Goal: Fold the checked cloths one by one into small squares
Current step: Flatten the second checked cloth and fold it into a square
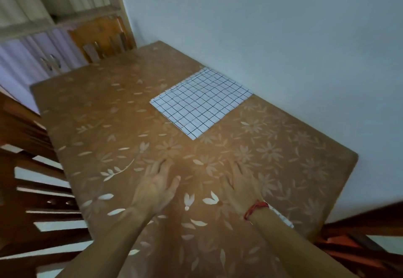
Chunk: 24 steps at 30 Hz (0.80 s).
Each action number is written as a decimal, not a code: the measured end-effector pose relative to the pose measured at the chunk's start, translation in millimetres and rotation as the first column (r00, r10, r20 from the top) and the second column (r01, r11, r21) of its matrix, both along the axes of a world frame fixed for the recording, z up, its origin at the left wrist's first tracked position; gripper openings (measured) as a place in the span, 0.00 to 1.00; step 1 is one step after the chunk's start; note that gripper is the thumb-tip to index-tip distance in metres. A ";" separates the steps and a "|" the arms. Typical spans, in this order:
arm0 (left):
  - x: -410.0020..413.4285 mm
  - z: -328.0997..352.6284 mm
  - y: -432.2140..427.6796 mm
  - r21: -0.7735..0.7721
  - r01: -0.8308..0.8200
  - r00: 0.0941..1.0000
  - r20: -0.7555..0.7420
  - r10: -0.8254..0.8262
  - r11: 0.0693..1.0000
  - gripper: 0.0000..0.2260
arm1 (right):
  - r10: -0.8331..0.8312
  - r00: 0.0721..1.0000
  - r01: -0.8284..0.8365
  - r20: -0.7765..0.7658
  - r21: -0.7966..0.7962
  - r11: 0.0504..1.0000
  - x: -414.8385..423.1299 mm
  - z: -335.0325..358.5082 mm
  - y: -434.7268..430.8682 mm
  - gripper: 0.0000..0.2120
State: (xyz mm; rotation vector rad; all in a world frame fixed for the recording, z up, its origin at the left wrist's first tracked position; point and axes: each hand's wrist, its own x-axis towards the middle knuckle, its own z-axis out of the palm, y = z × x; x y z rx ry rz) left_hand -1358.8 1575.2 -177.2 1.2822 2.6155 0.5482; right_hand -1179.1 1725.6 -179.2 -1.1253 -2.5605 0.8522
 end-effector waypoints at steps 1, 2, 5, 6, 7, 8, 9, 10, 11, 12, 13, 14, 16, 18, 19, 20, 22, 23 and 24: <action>-3.6 -0.3 -0.1 -0.005 0.004 1.000 0.000 -0.004 1.000 0.23 | 0.006 1.000 -0.006 -0.008 0.003 1.000 -5.7 -0.9 1.9 0.22; -8.2 -2.8 0.9 -0.011 0.007 1.000 0.001 -0.007 1.000 0.23 | 0.019 1.000 -0.019 -0.016 0.010 1.000 -12.3 -2.9 4.8 0.24; -19.6 -10.4 7.1 -0.045 0.029 1.000 -0.003 -0.030 0.999 0.26 | 0.062 0.998 -0.063 0.026 0.065 0.996 -26.1 -6.8 14.4 0.30; -25.0 -14.8 11.4 -0.049 0.033 0.999 -0.004 -0.034 0.998 0.26 | 0.074 0.996 -0.078 0.045 0.082 0.994 -32.0 -8.4 19.2 0.30; -30.4 -18.9 16.6 -0.051 0.034 0.999 -0.005 -0.034 0.998 0.26 | 0.083 0.995 -0.088 0.056 0.094 0.992 -38.8 -10.3 25.0 0.29; -36.5 -24.1 22.4 -0.050 0.036 0.999 -0.010 -0.037 0.998 0.25 | 0.093 0.993 -0.100 0.067 0.111 0.989 -46.1 -13.9 31.5 0.27; -42.9 -29.4 28.9 -0.049 0.040 0.999 -0.014 -0.041 0.998 0.24 | 0.105 0.991 -0.116 0.084 0.136 0.984 -54.2 -18.2 38.9 0.26; -50.7 -37.2 35.6 -0.051 0.048 0.999 -0.018 -0.049 0.998 0.23 | 0.115 0.988 -0.131 0.106 0.160 0.978 -62.6 -23.4 46.5 0.24; -59.0 -45.1 42.7 -0.057 0.053 0.998 -0.023 -0.054 0.997 0.22 | 0.121 0.985 -0.141 0.125 0.171 0.975 -71.3 -29.5 54.7 0.24; -67.5 -54.0 50.4 -0.064 0.053 0.998 -0.028 -0.055 0.997 0.22 | 0.127 0.982 -0.150 0.137 0.170 0.974 -79.9 -36.0 63.3 0.24; -76.0 -62.9 57.9 -0.075 0.050 0.998 -0.029 -0.052 0.996 0.23 | 0.137 0.979 -0.161 0.148 0.162 0.974 -88.2 -43.7 72.1 0.23; -84.3 -71.6 65.8 -0.086 0.048 0.998 -0.035 -0.051 0.995 0.24 | 0.151 0.977 -0.175 0.154 0.161 0.971 -96.6 -51.3 80.7 0.22; -99.9 -86.9 82.6 -0.099 0.051 0.996 -0.064 -0.058 0.994 0.27 | 0.176 0.969 -0.208 0.173 0.183 0.961 -112.9 -66.7 97.6 0.20; -114.4 -99.7 100.0 -0.096 0.059 0.994 -0.086 -0.067 0.994 0.25 | 0.192 0.956 -0.244 0.221 0.241 0.939 -128.3 -82.5 113.5 0.18; -121.0 -105.5 108.9 -0.091 0.063 0.994 -0.086 -0.070 0.994 0.24 | 0.198 0.949 -0.265 0.247 0.274 0.925 -135.6 -90.6 120.7 0.18; -126.8 -111.0 117.3 -0.089 0.064 0.994 -0.083 -0.072 0.994 0.23 | 0.202 0.943 -0.279 0.265 0.295 0.914 -143.0 -98.3 126.8 0.19; -135.8 -123.2 133.7 -0.106 0.063 0.994 -0.087 -0.072 0.992 0.23 | 0.205 0.938 -0.289 0.280 0.303 0.908 -157.7 -113.5 135.3 0.22; -139.3 -129.1 141.1 -0.117 0.065 0.992 -0.096 -0.077 0.991 0.24 | 0.212 0.934 -0.297 0.287 0.296 0.908 -164.4 -120.6 138.1 0.24; -141.8 -134.8 148.3 -0.123 0.068 0.991 -0.103 -0.081 0.990 0.24 | 0.222 0.928 -0.311 0.300 0.291 0.905 -170.2 -126.6 140.0 0.25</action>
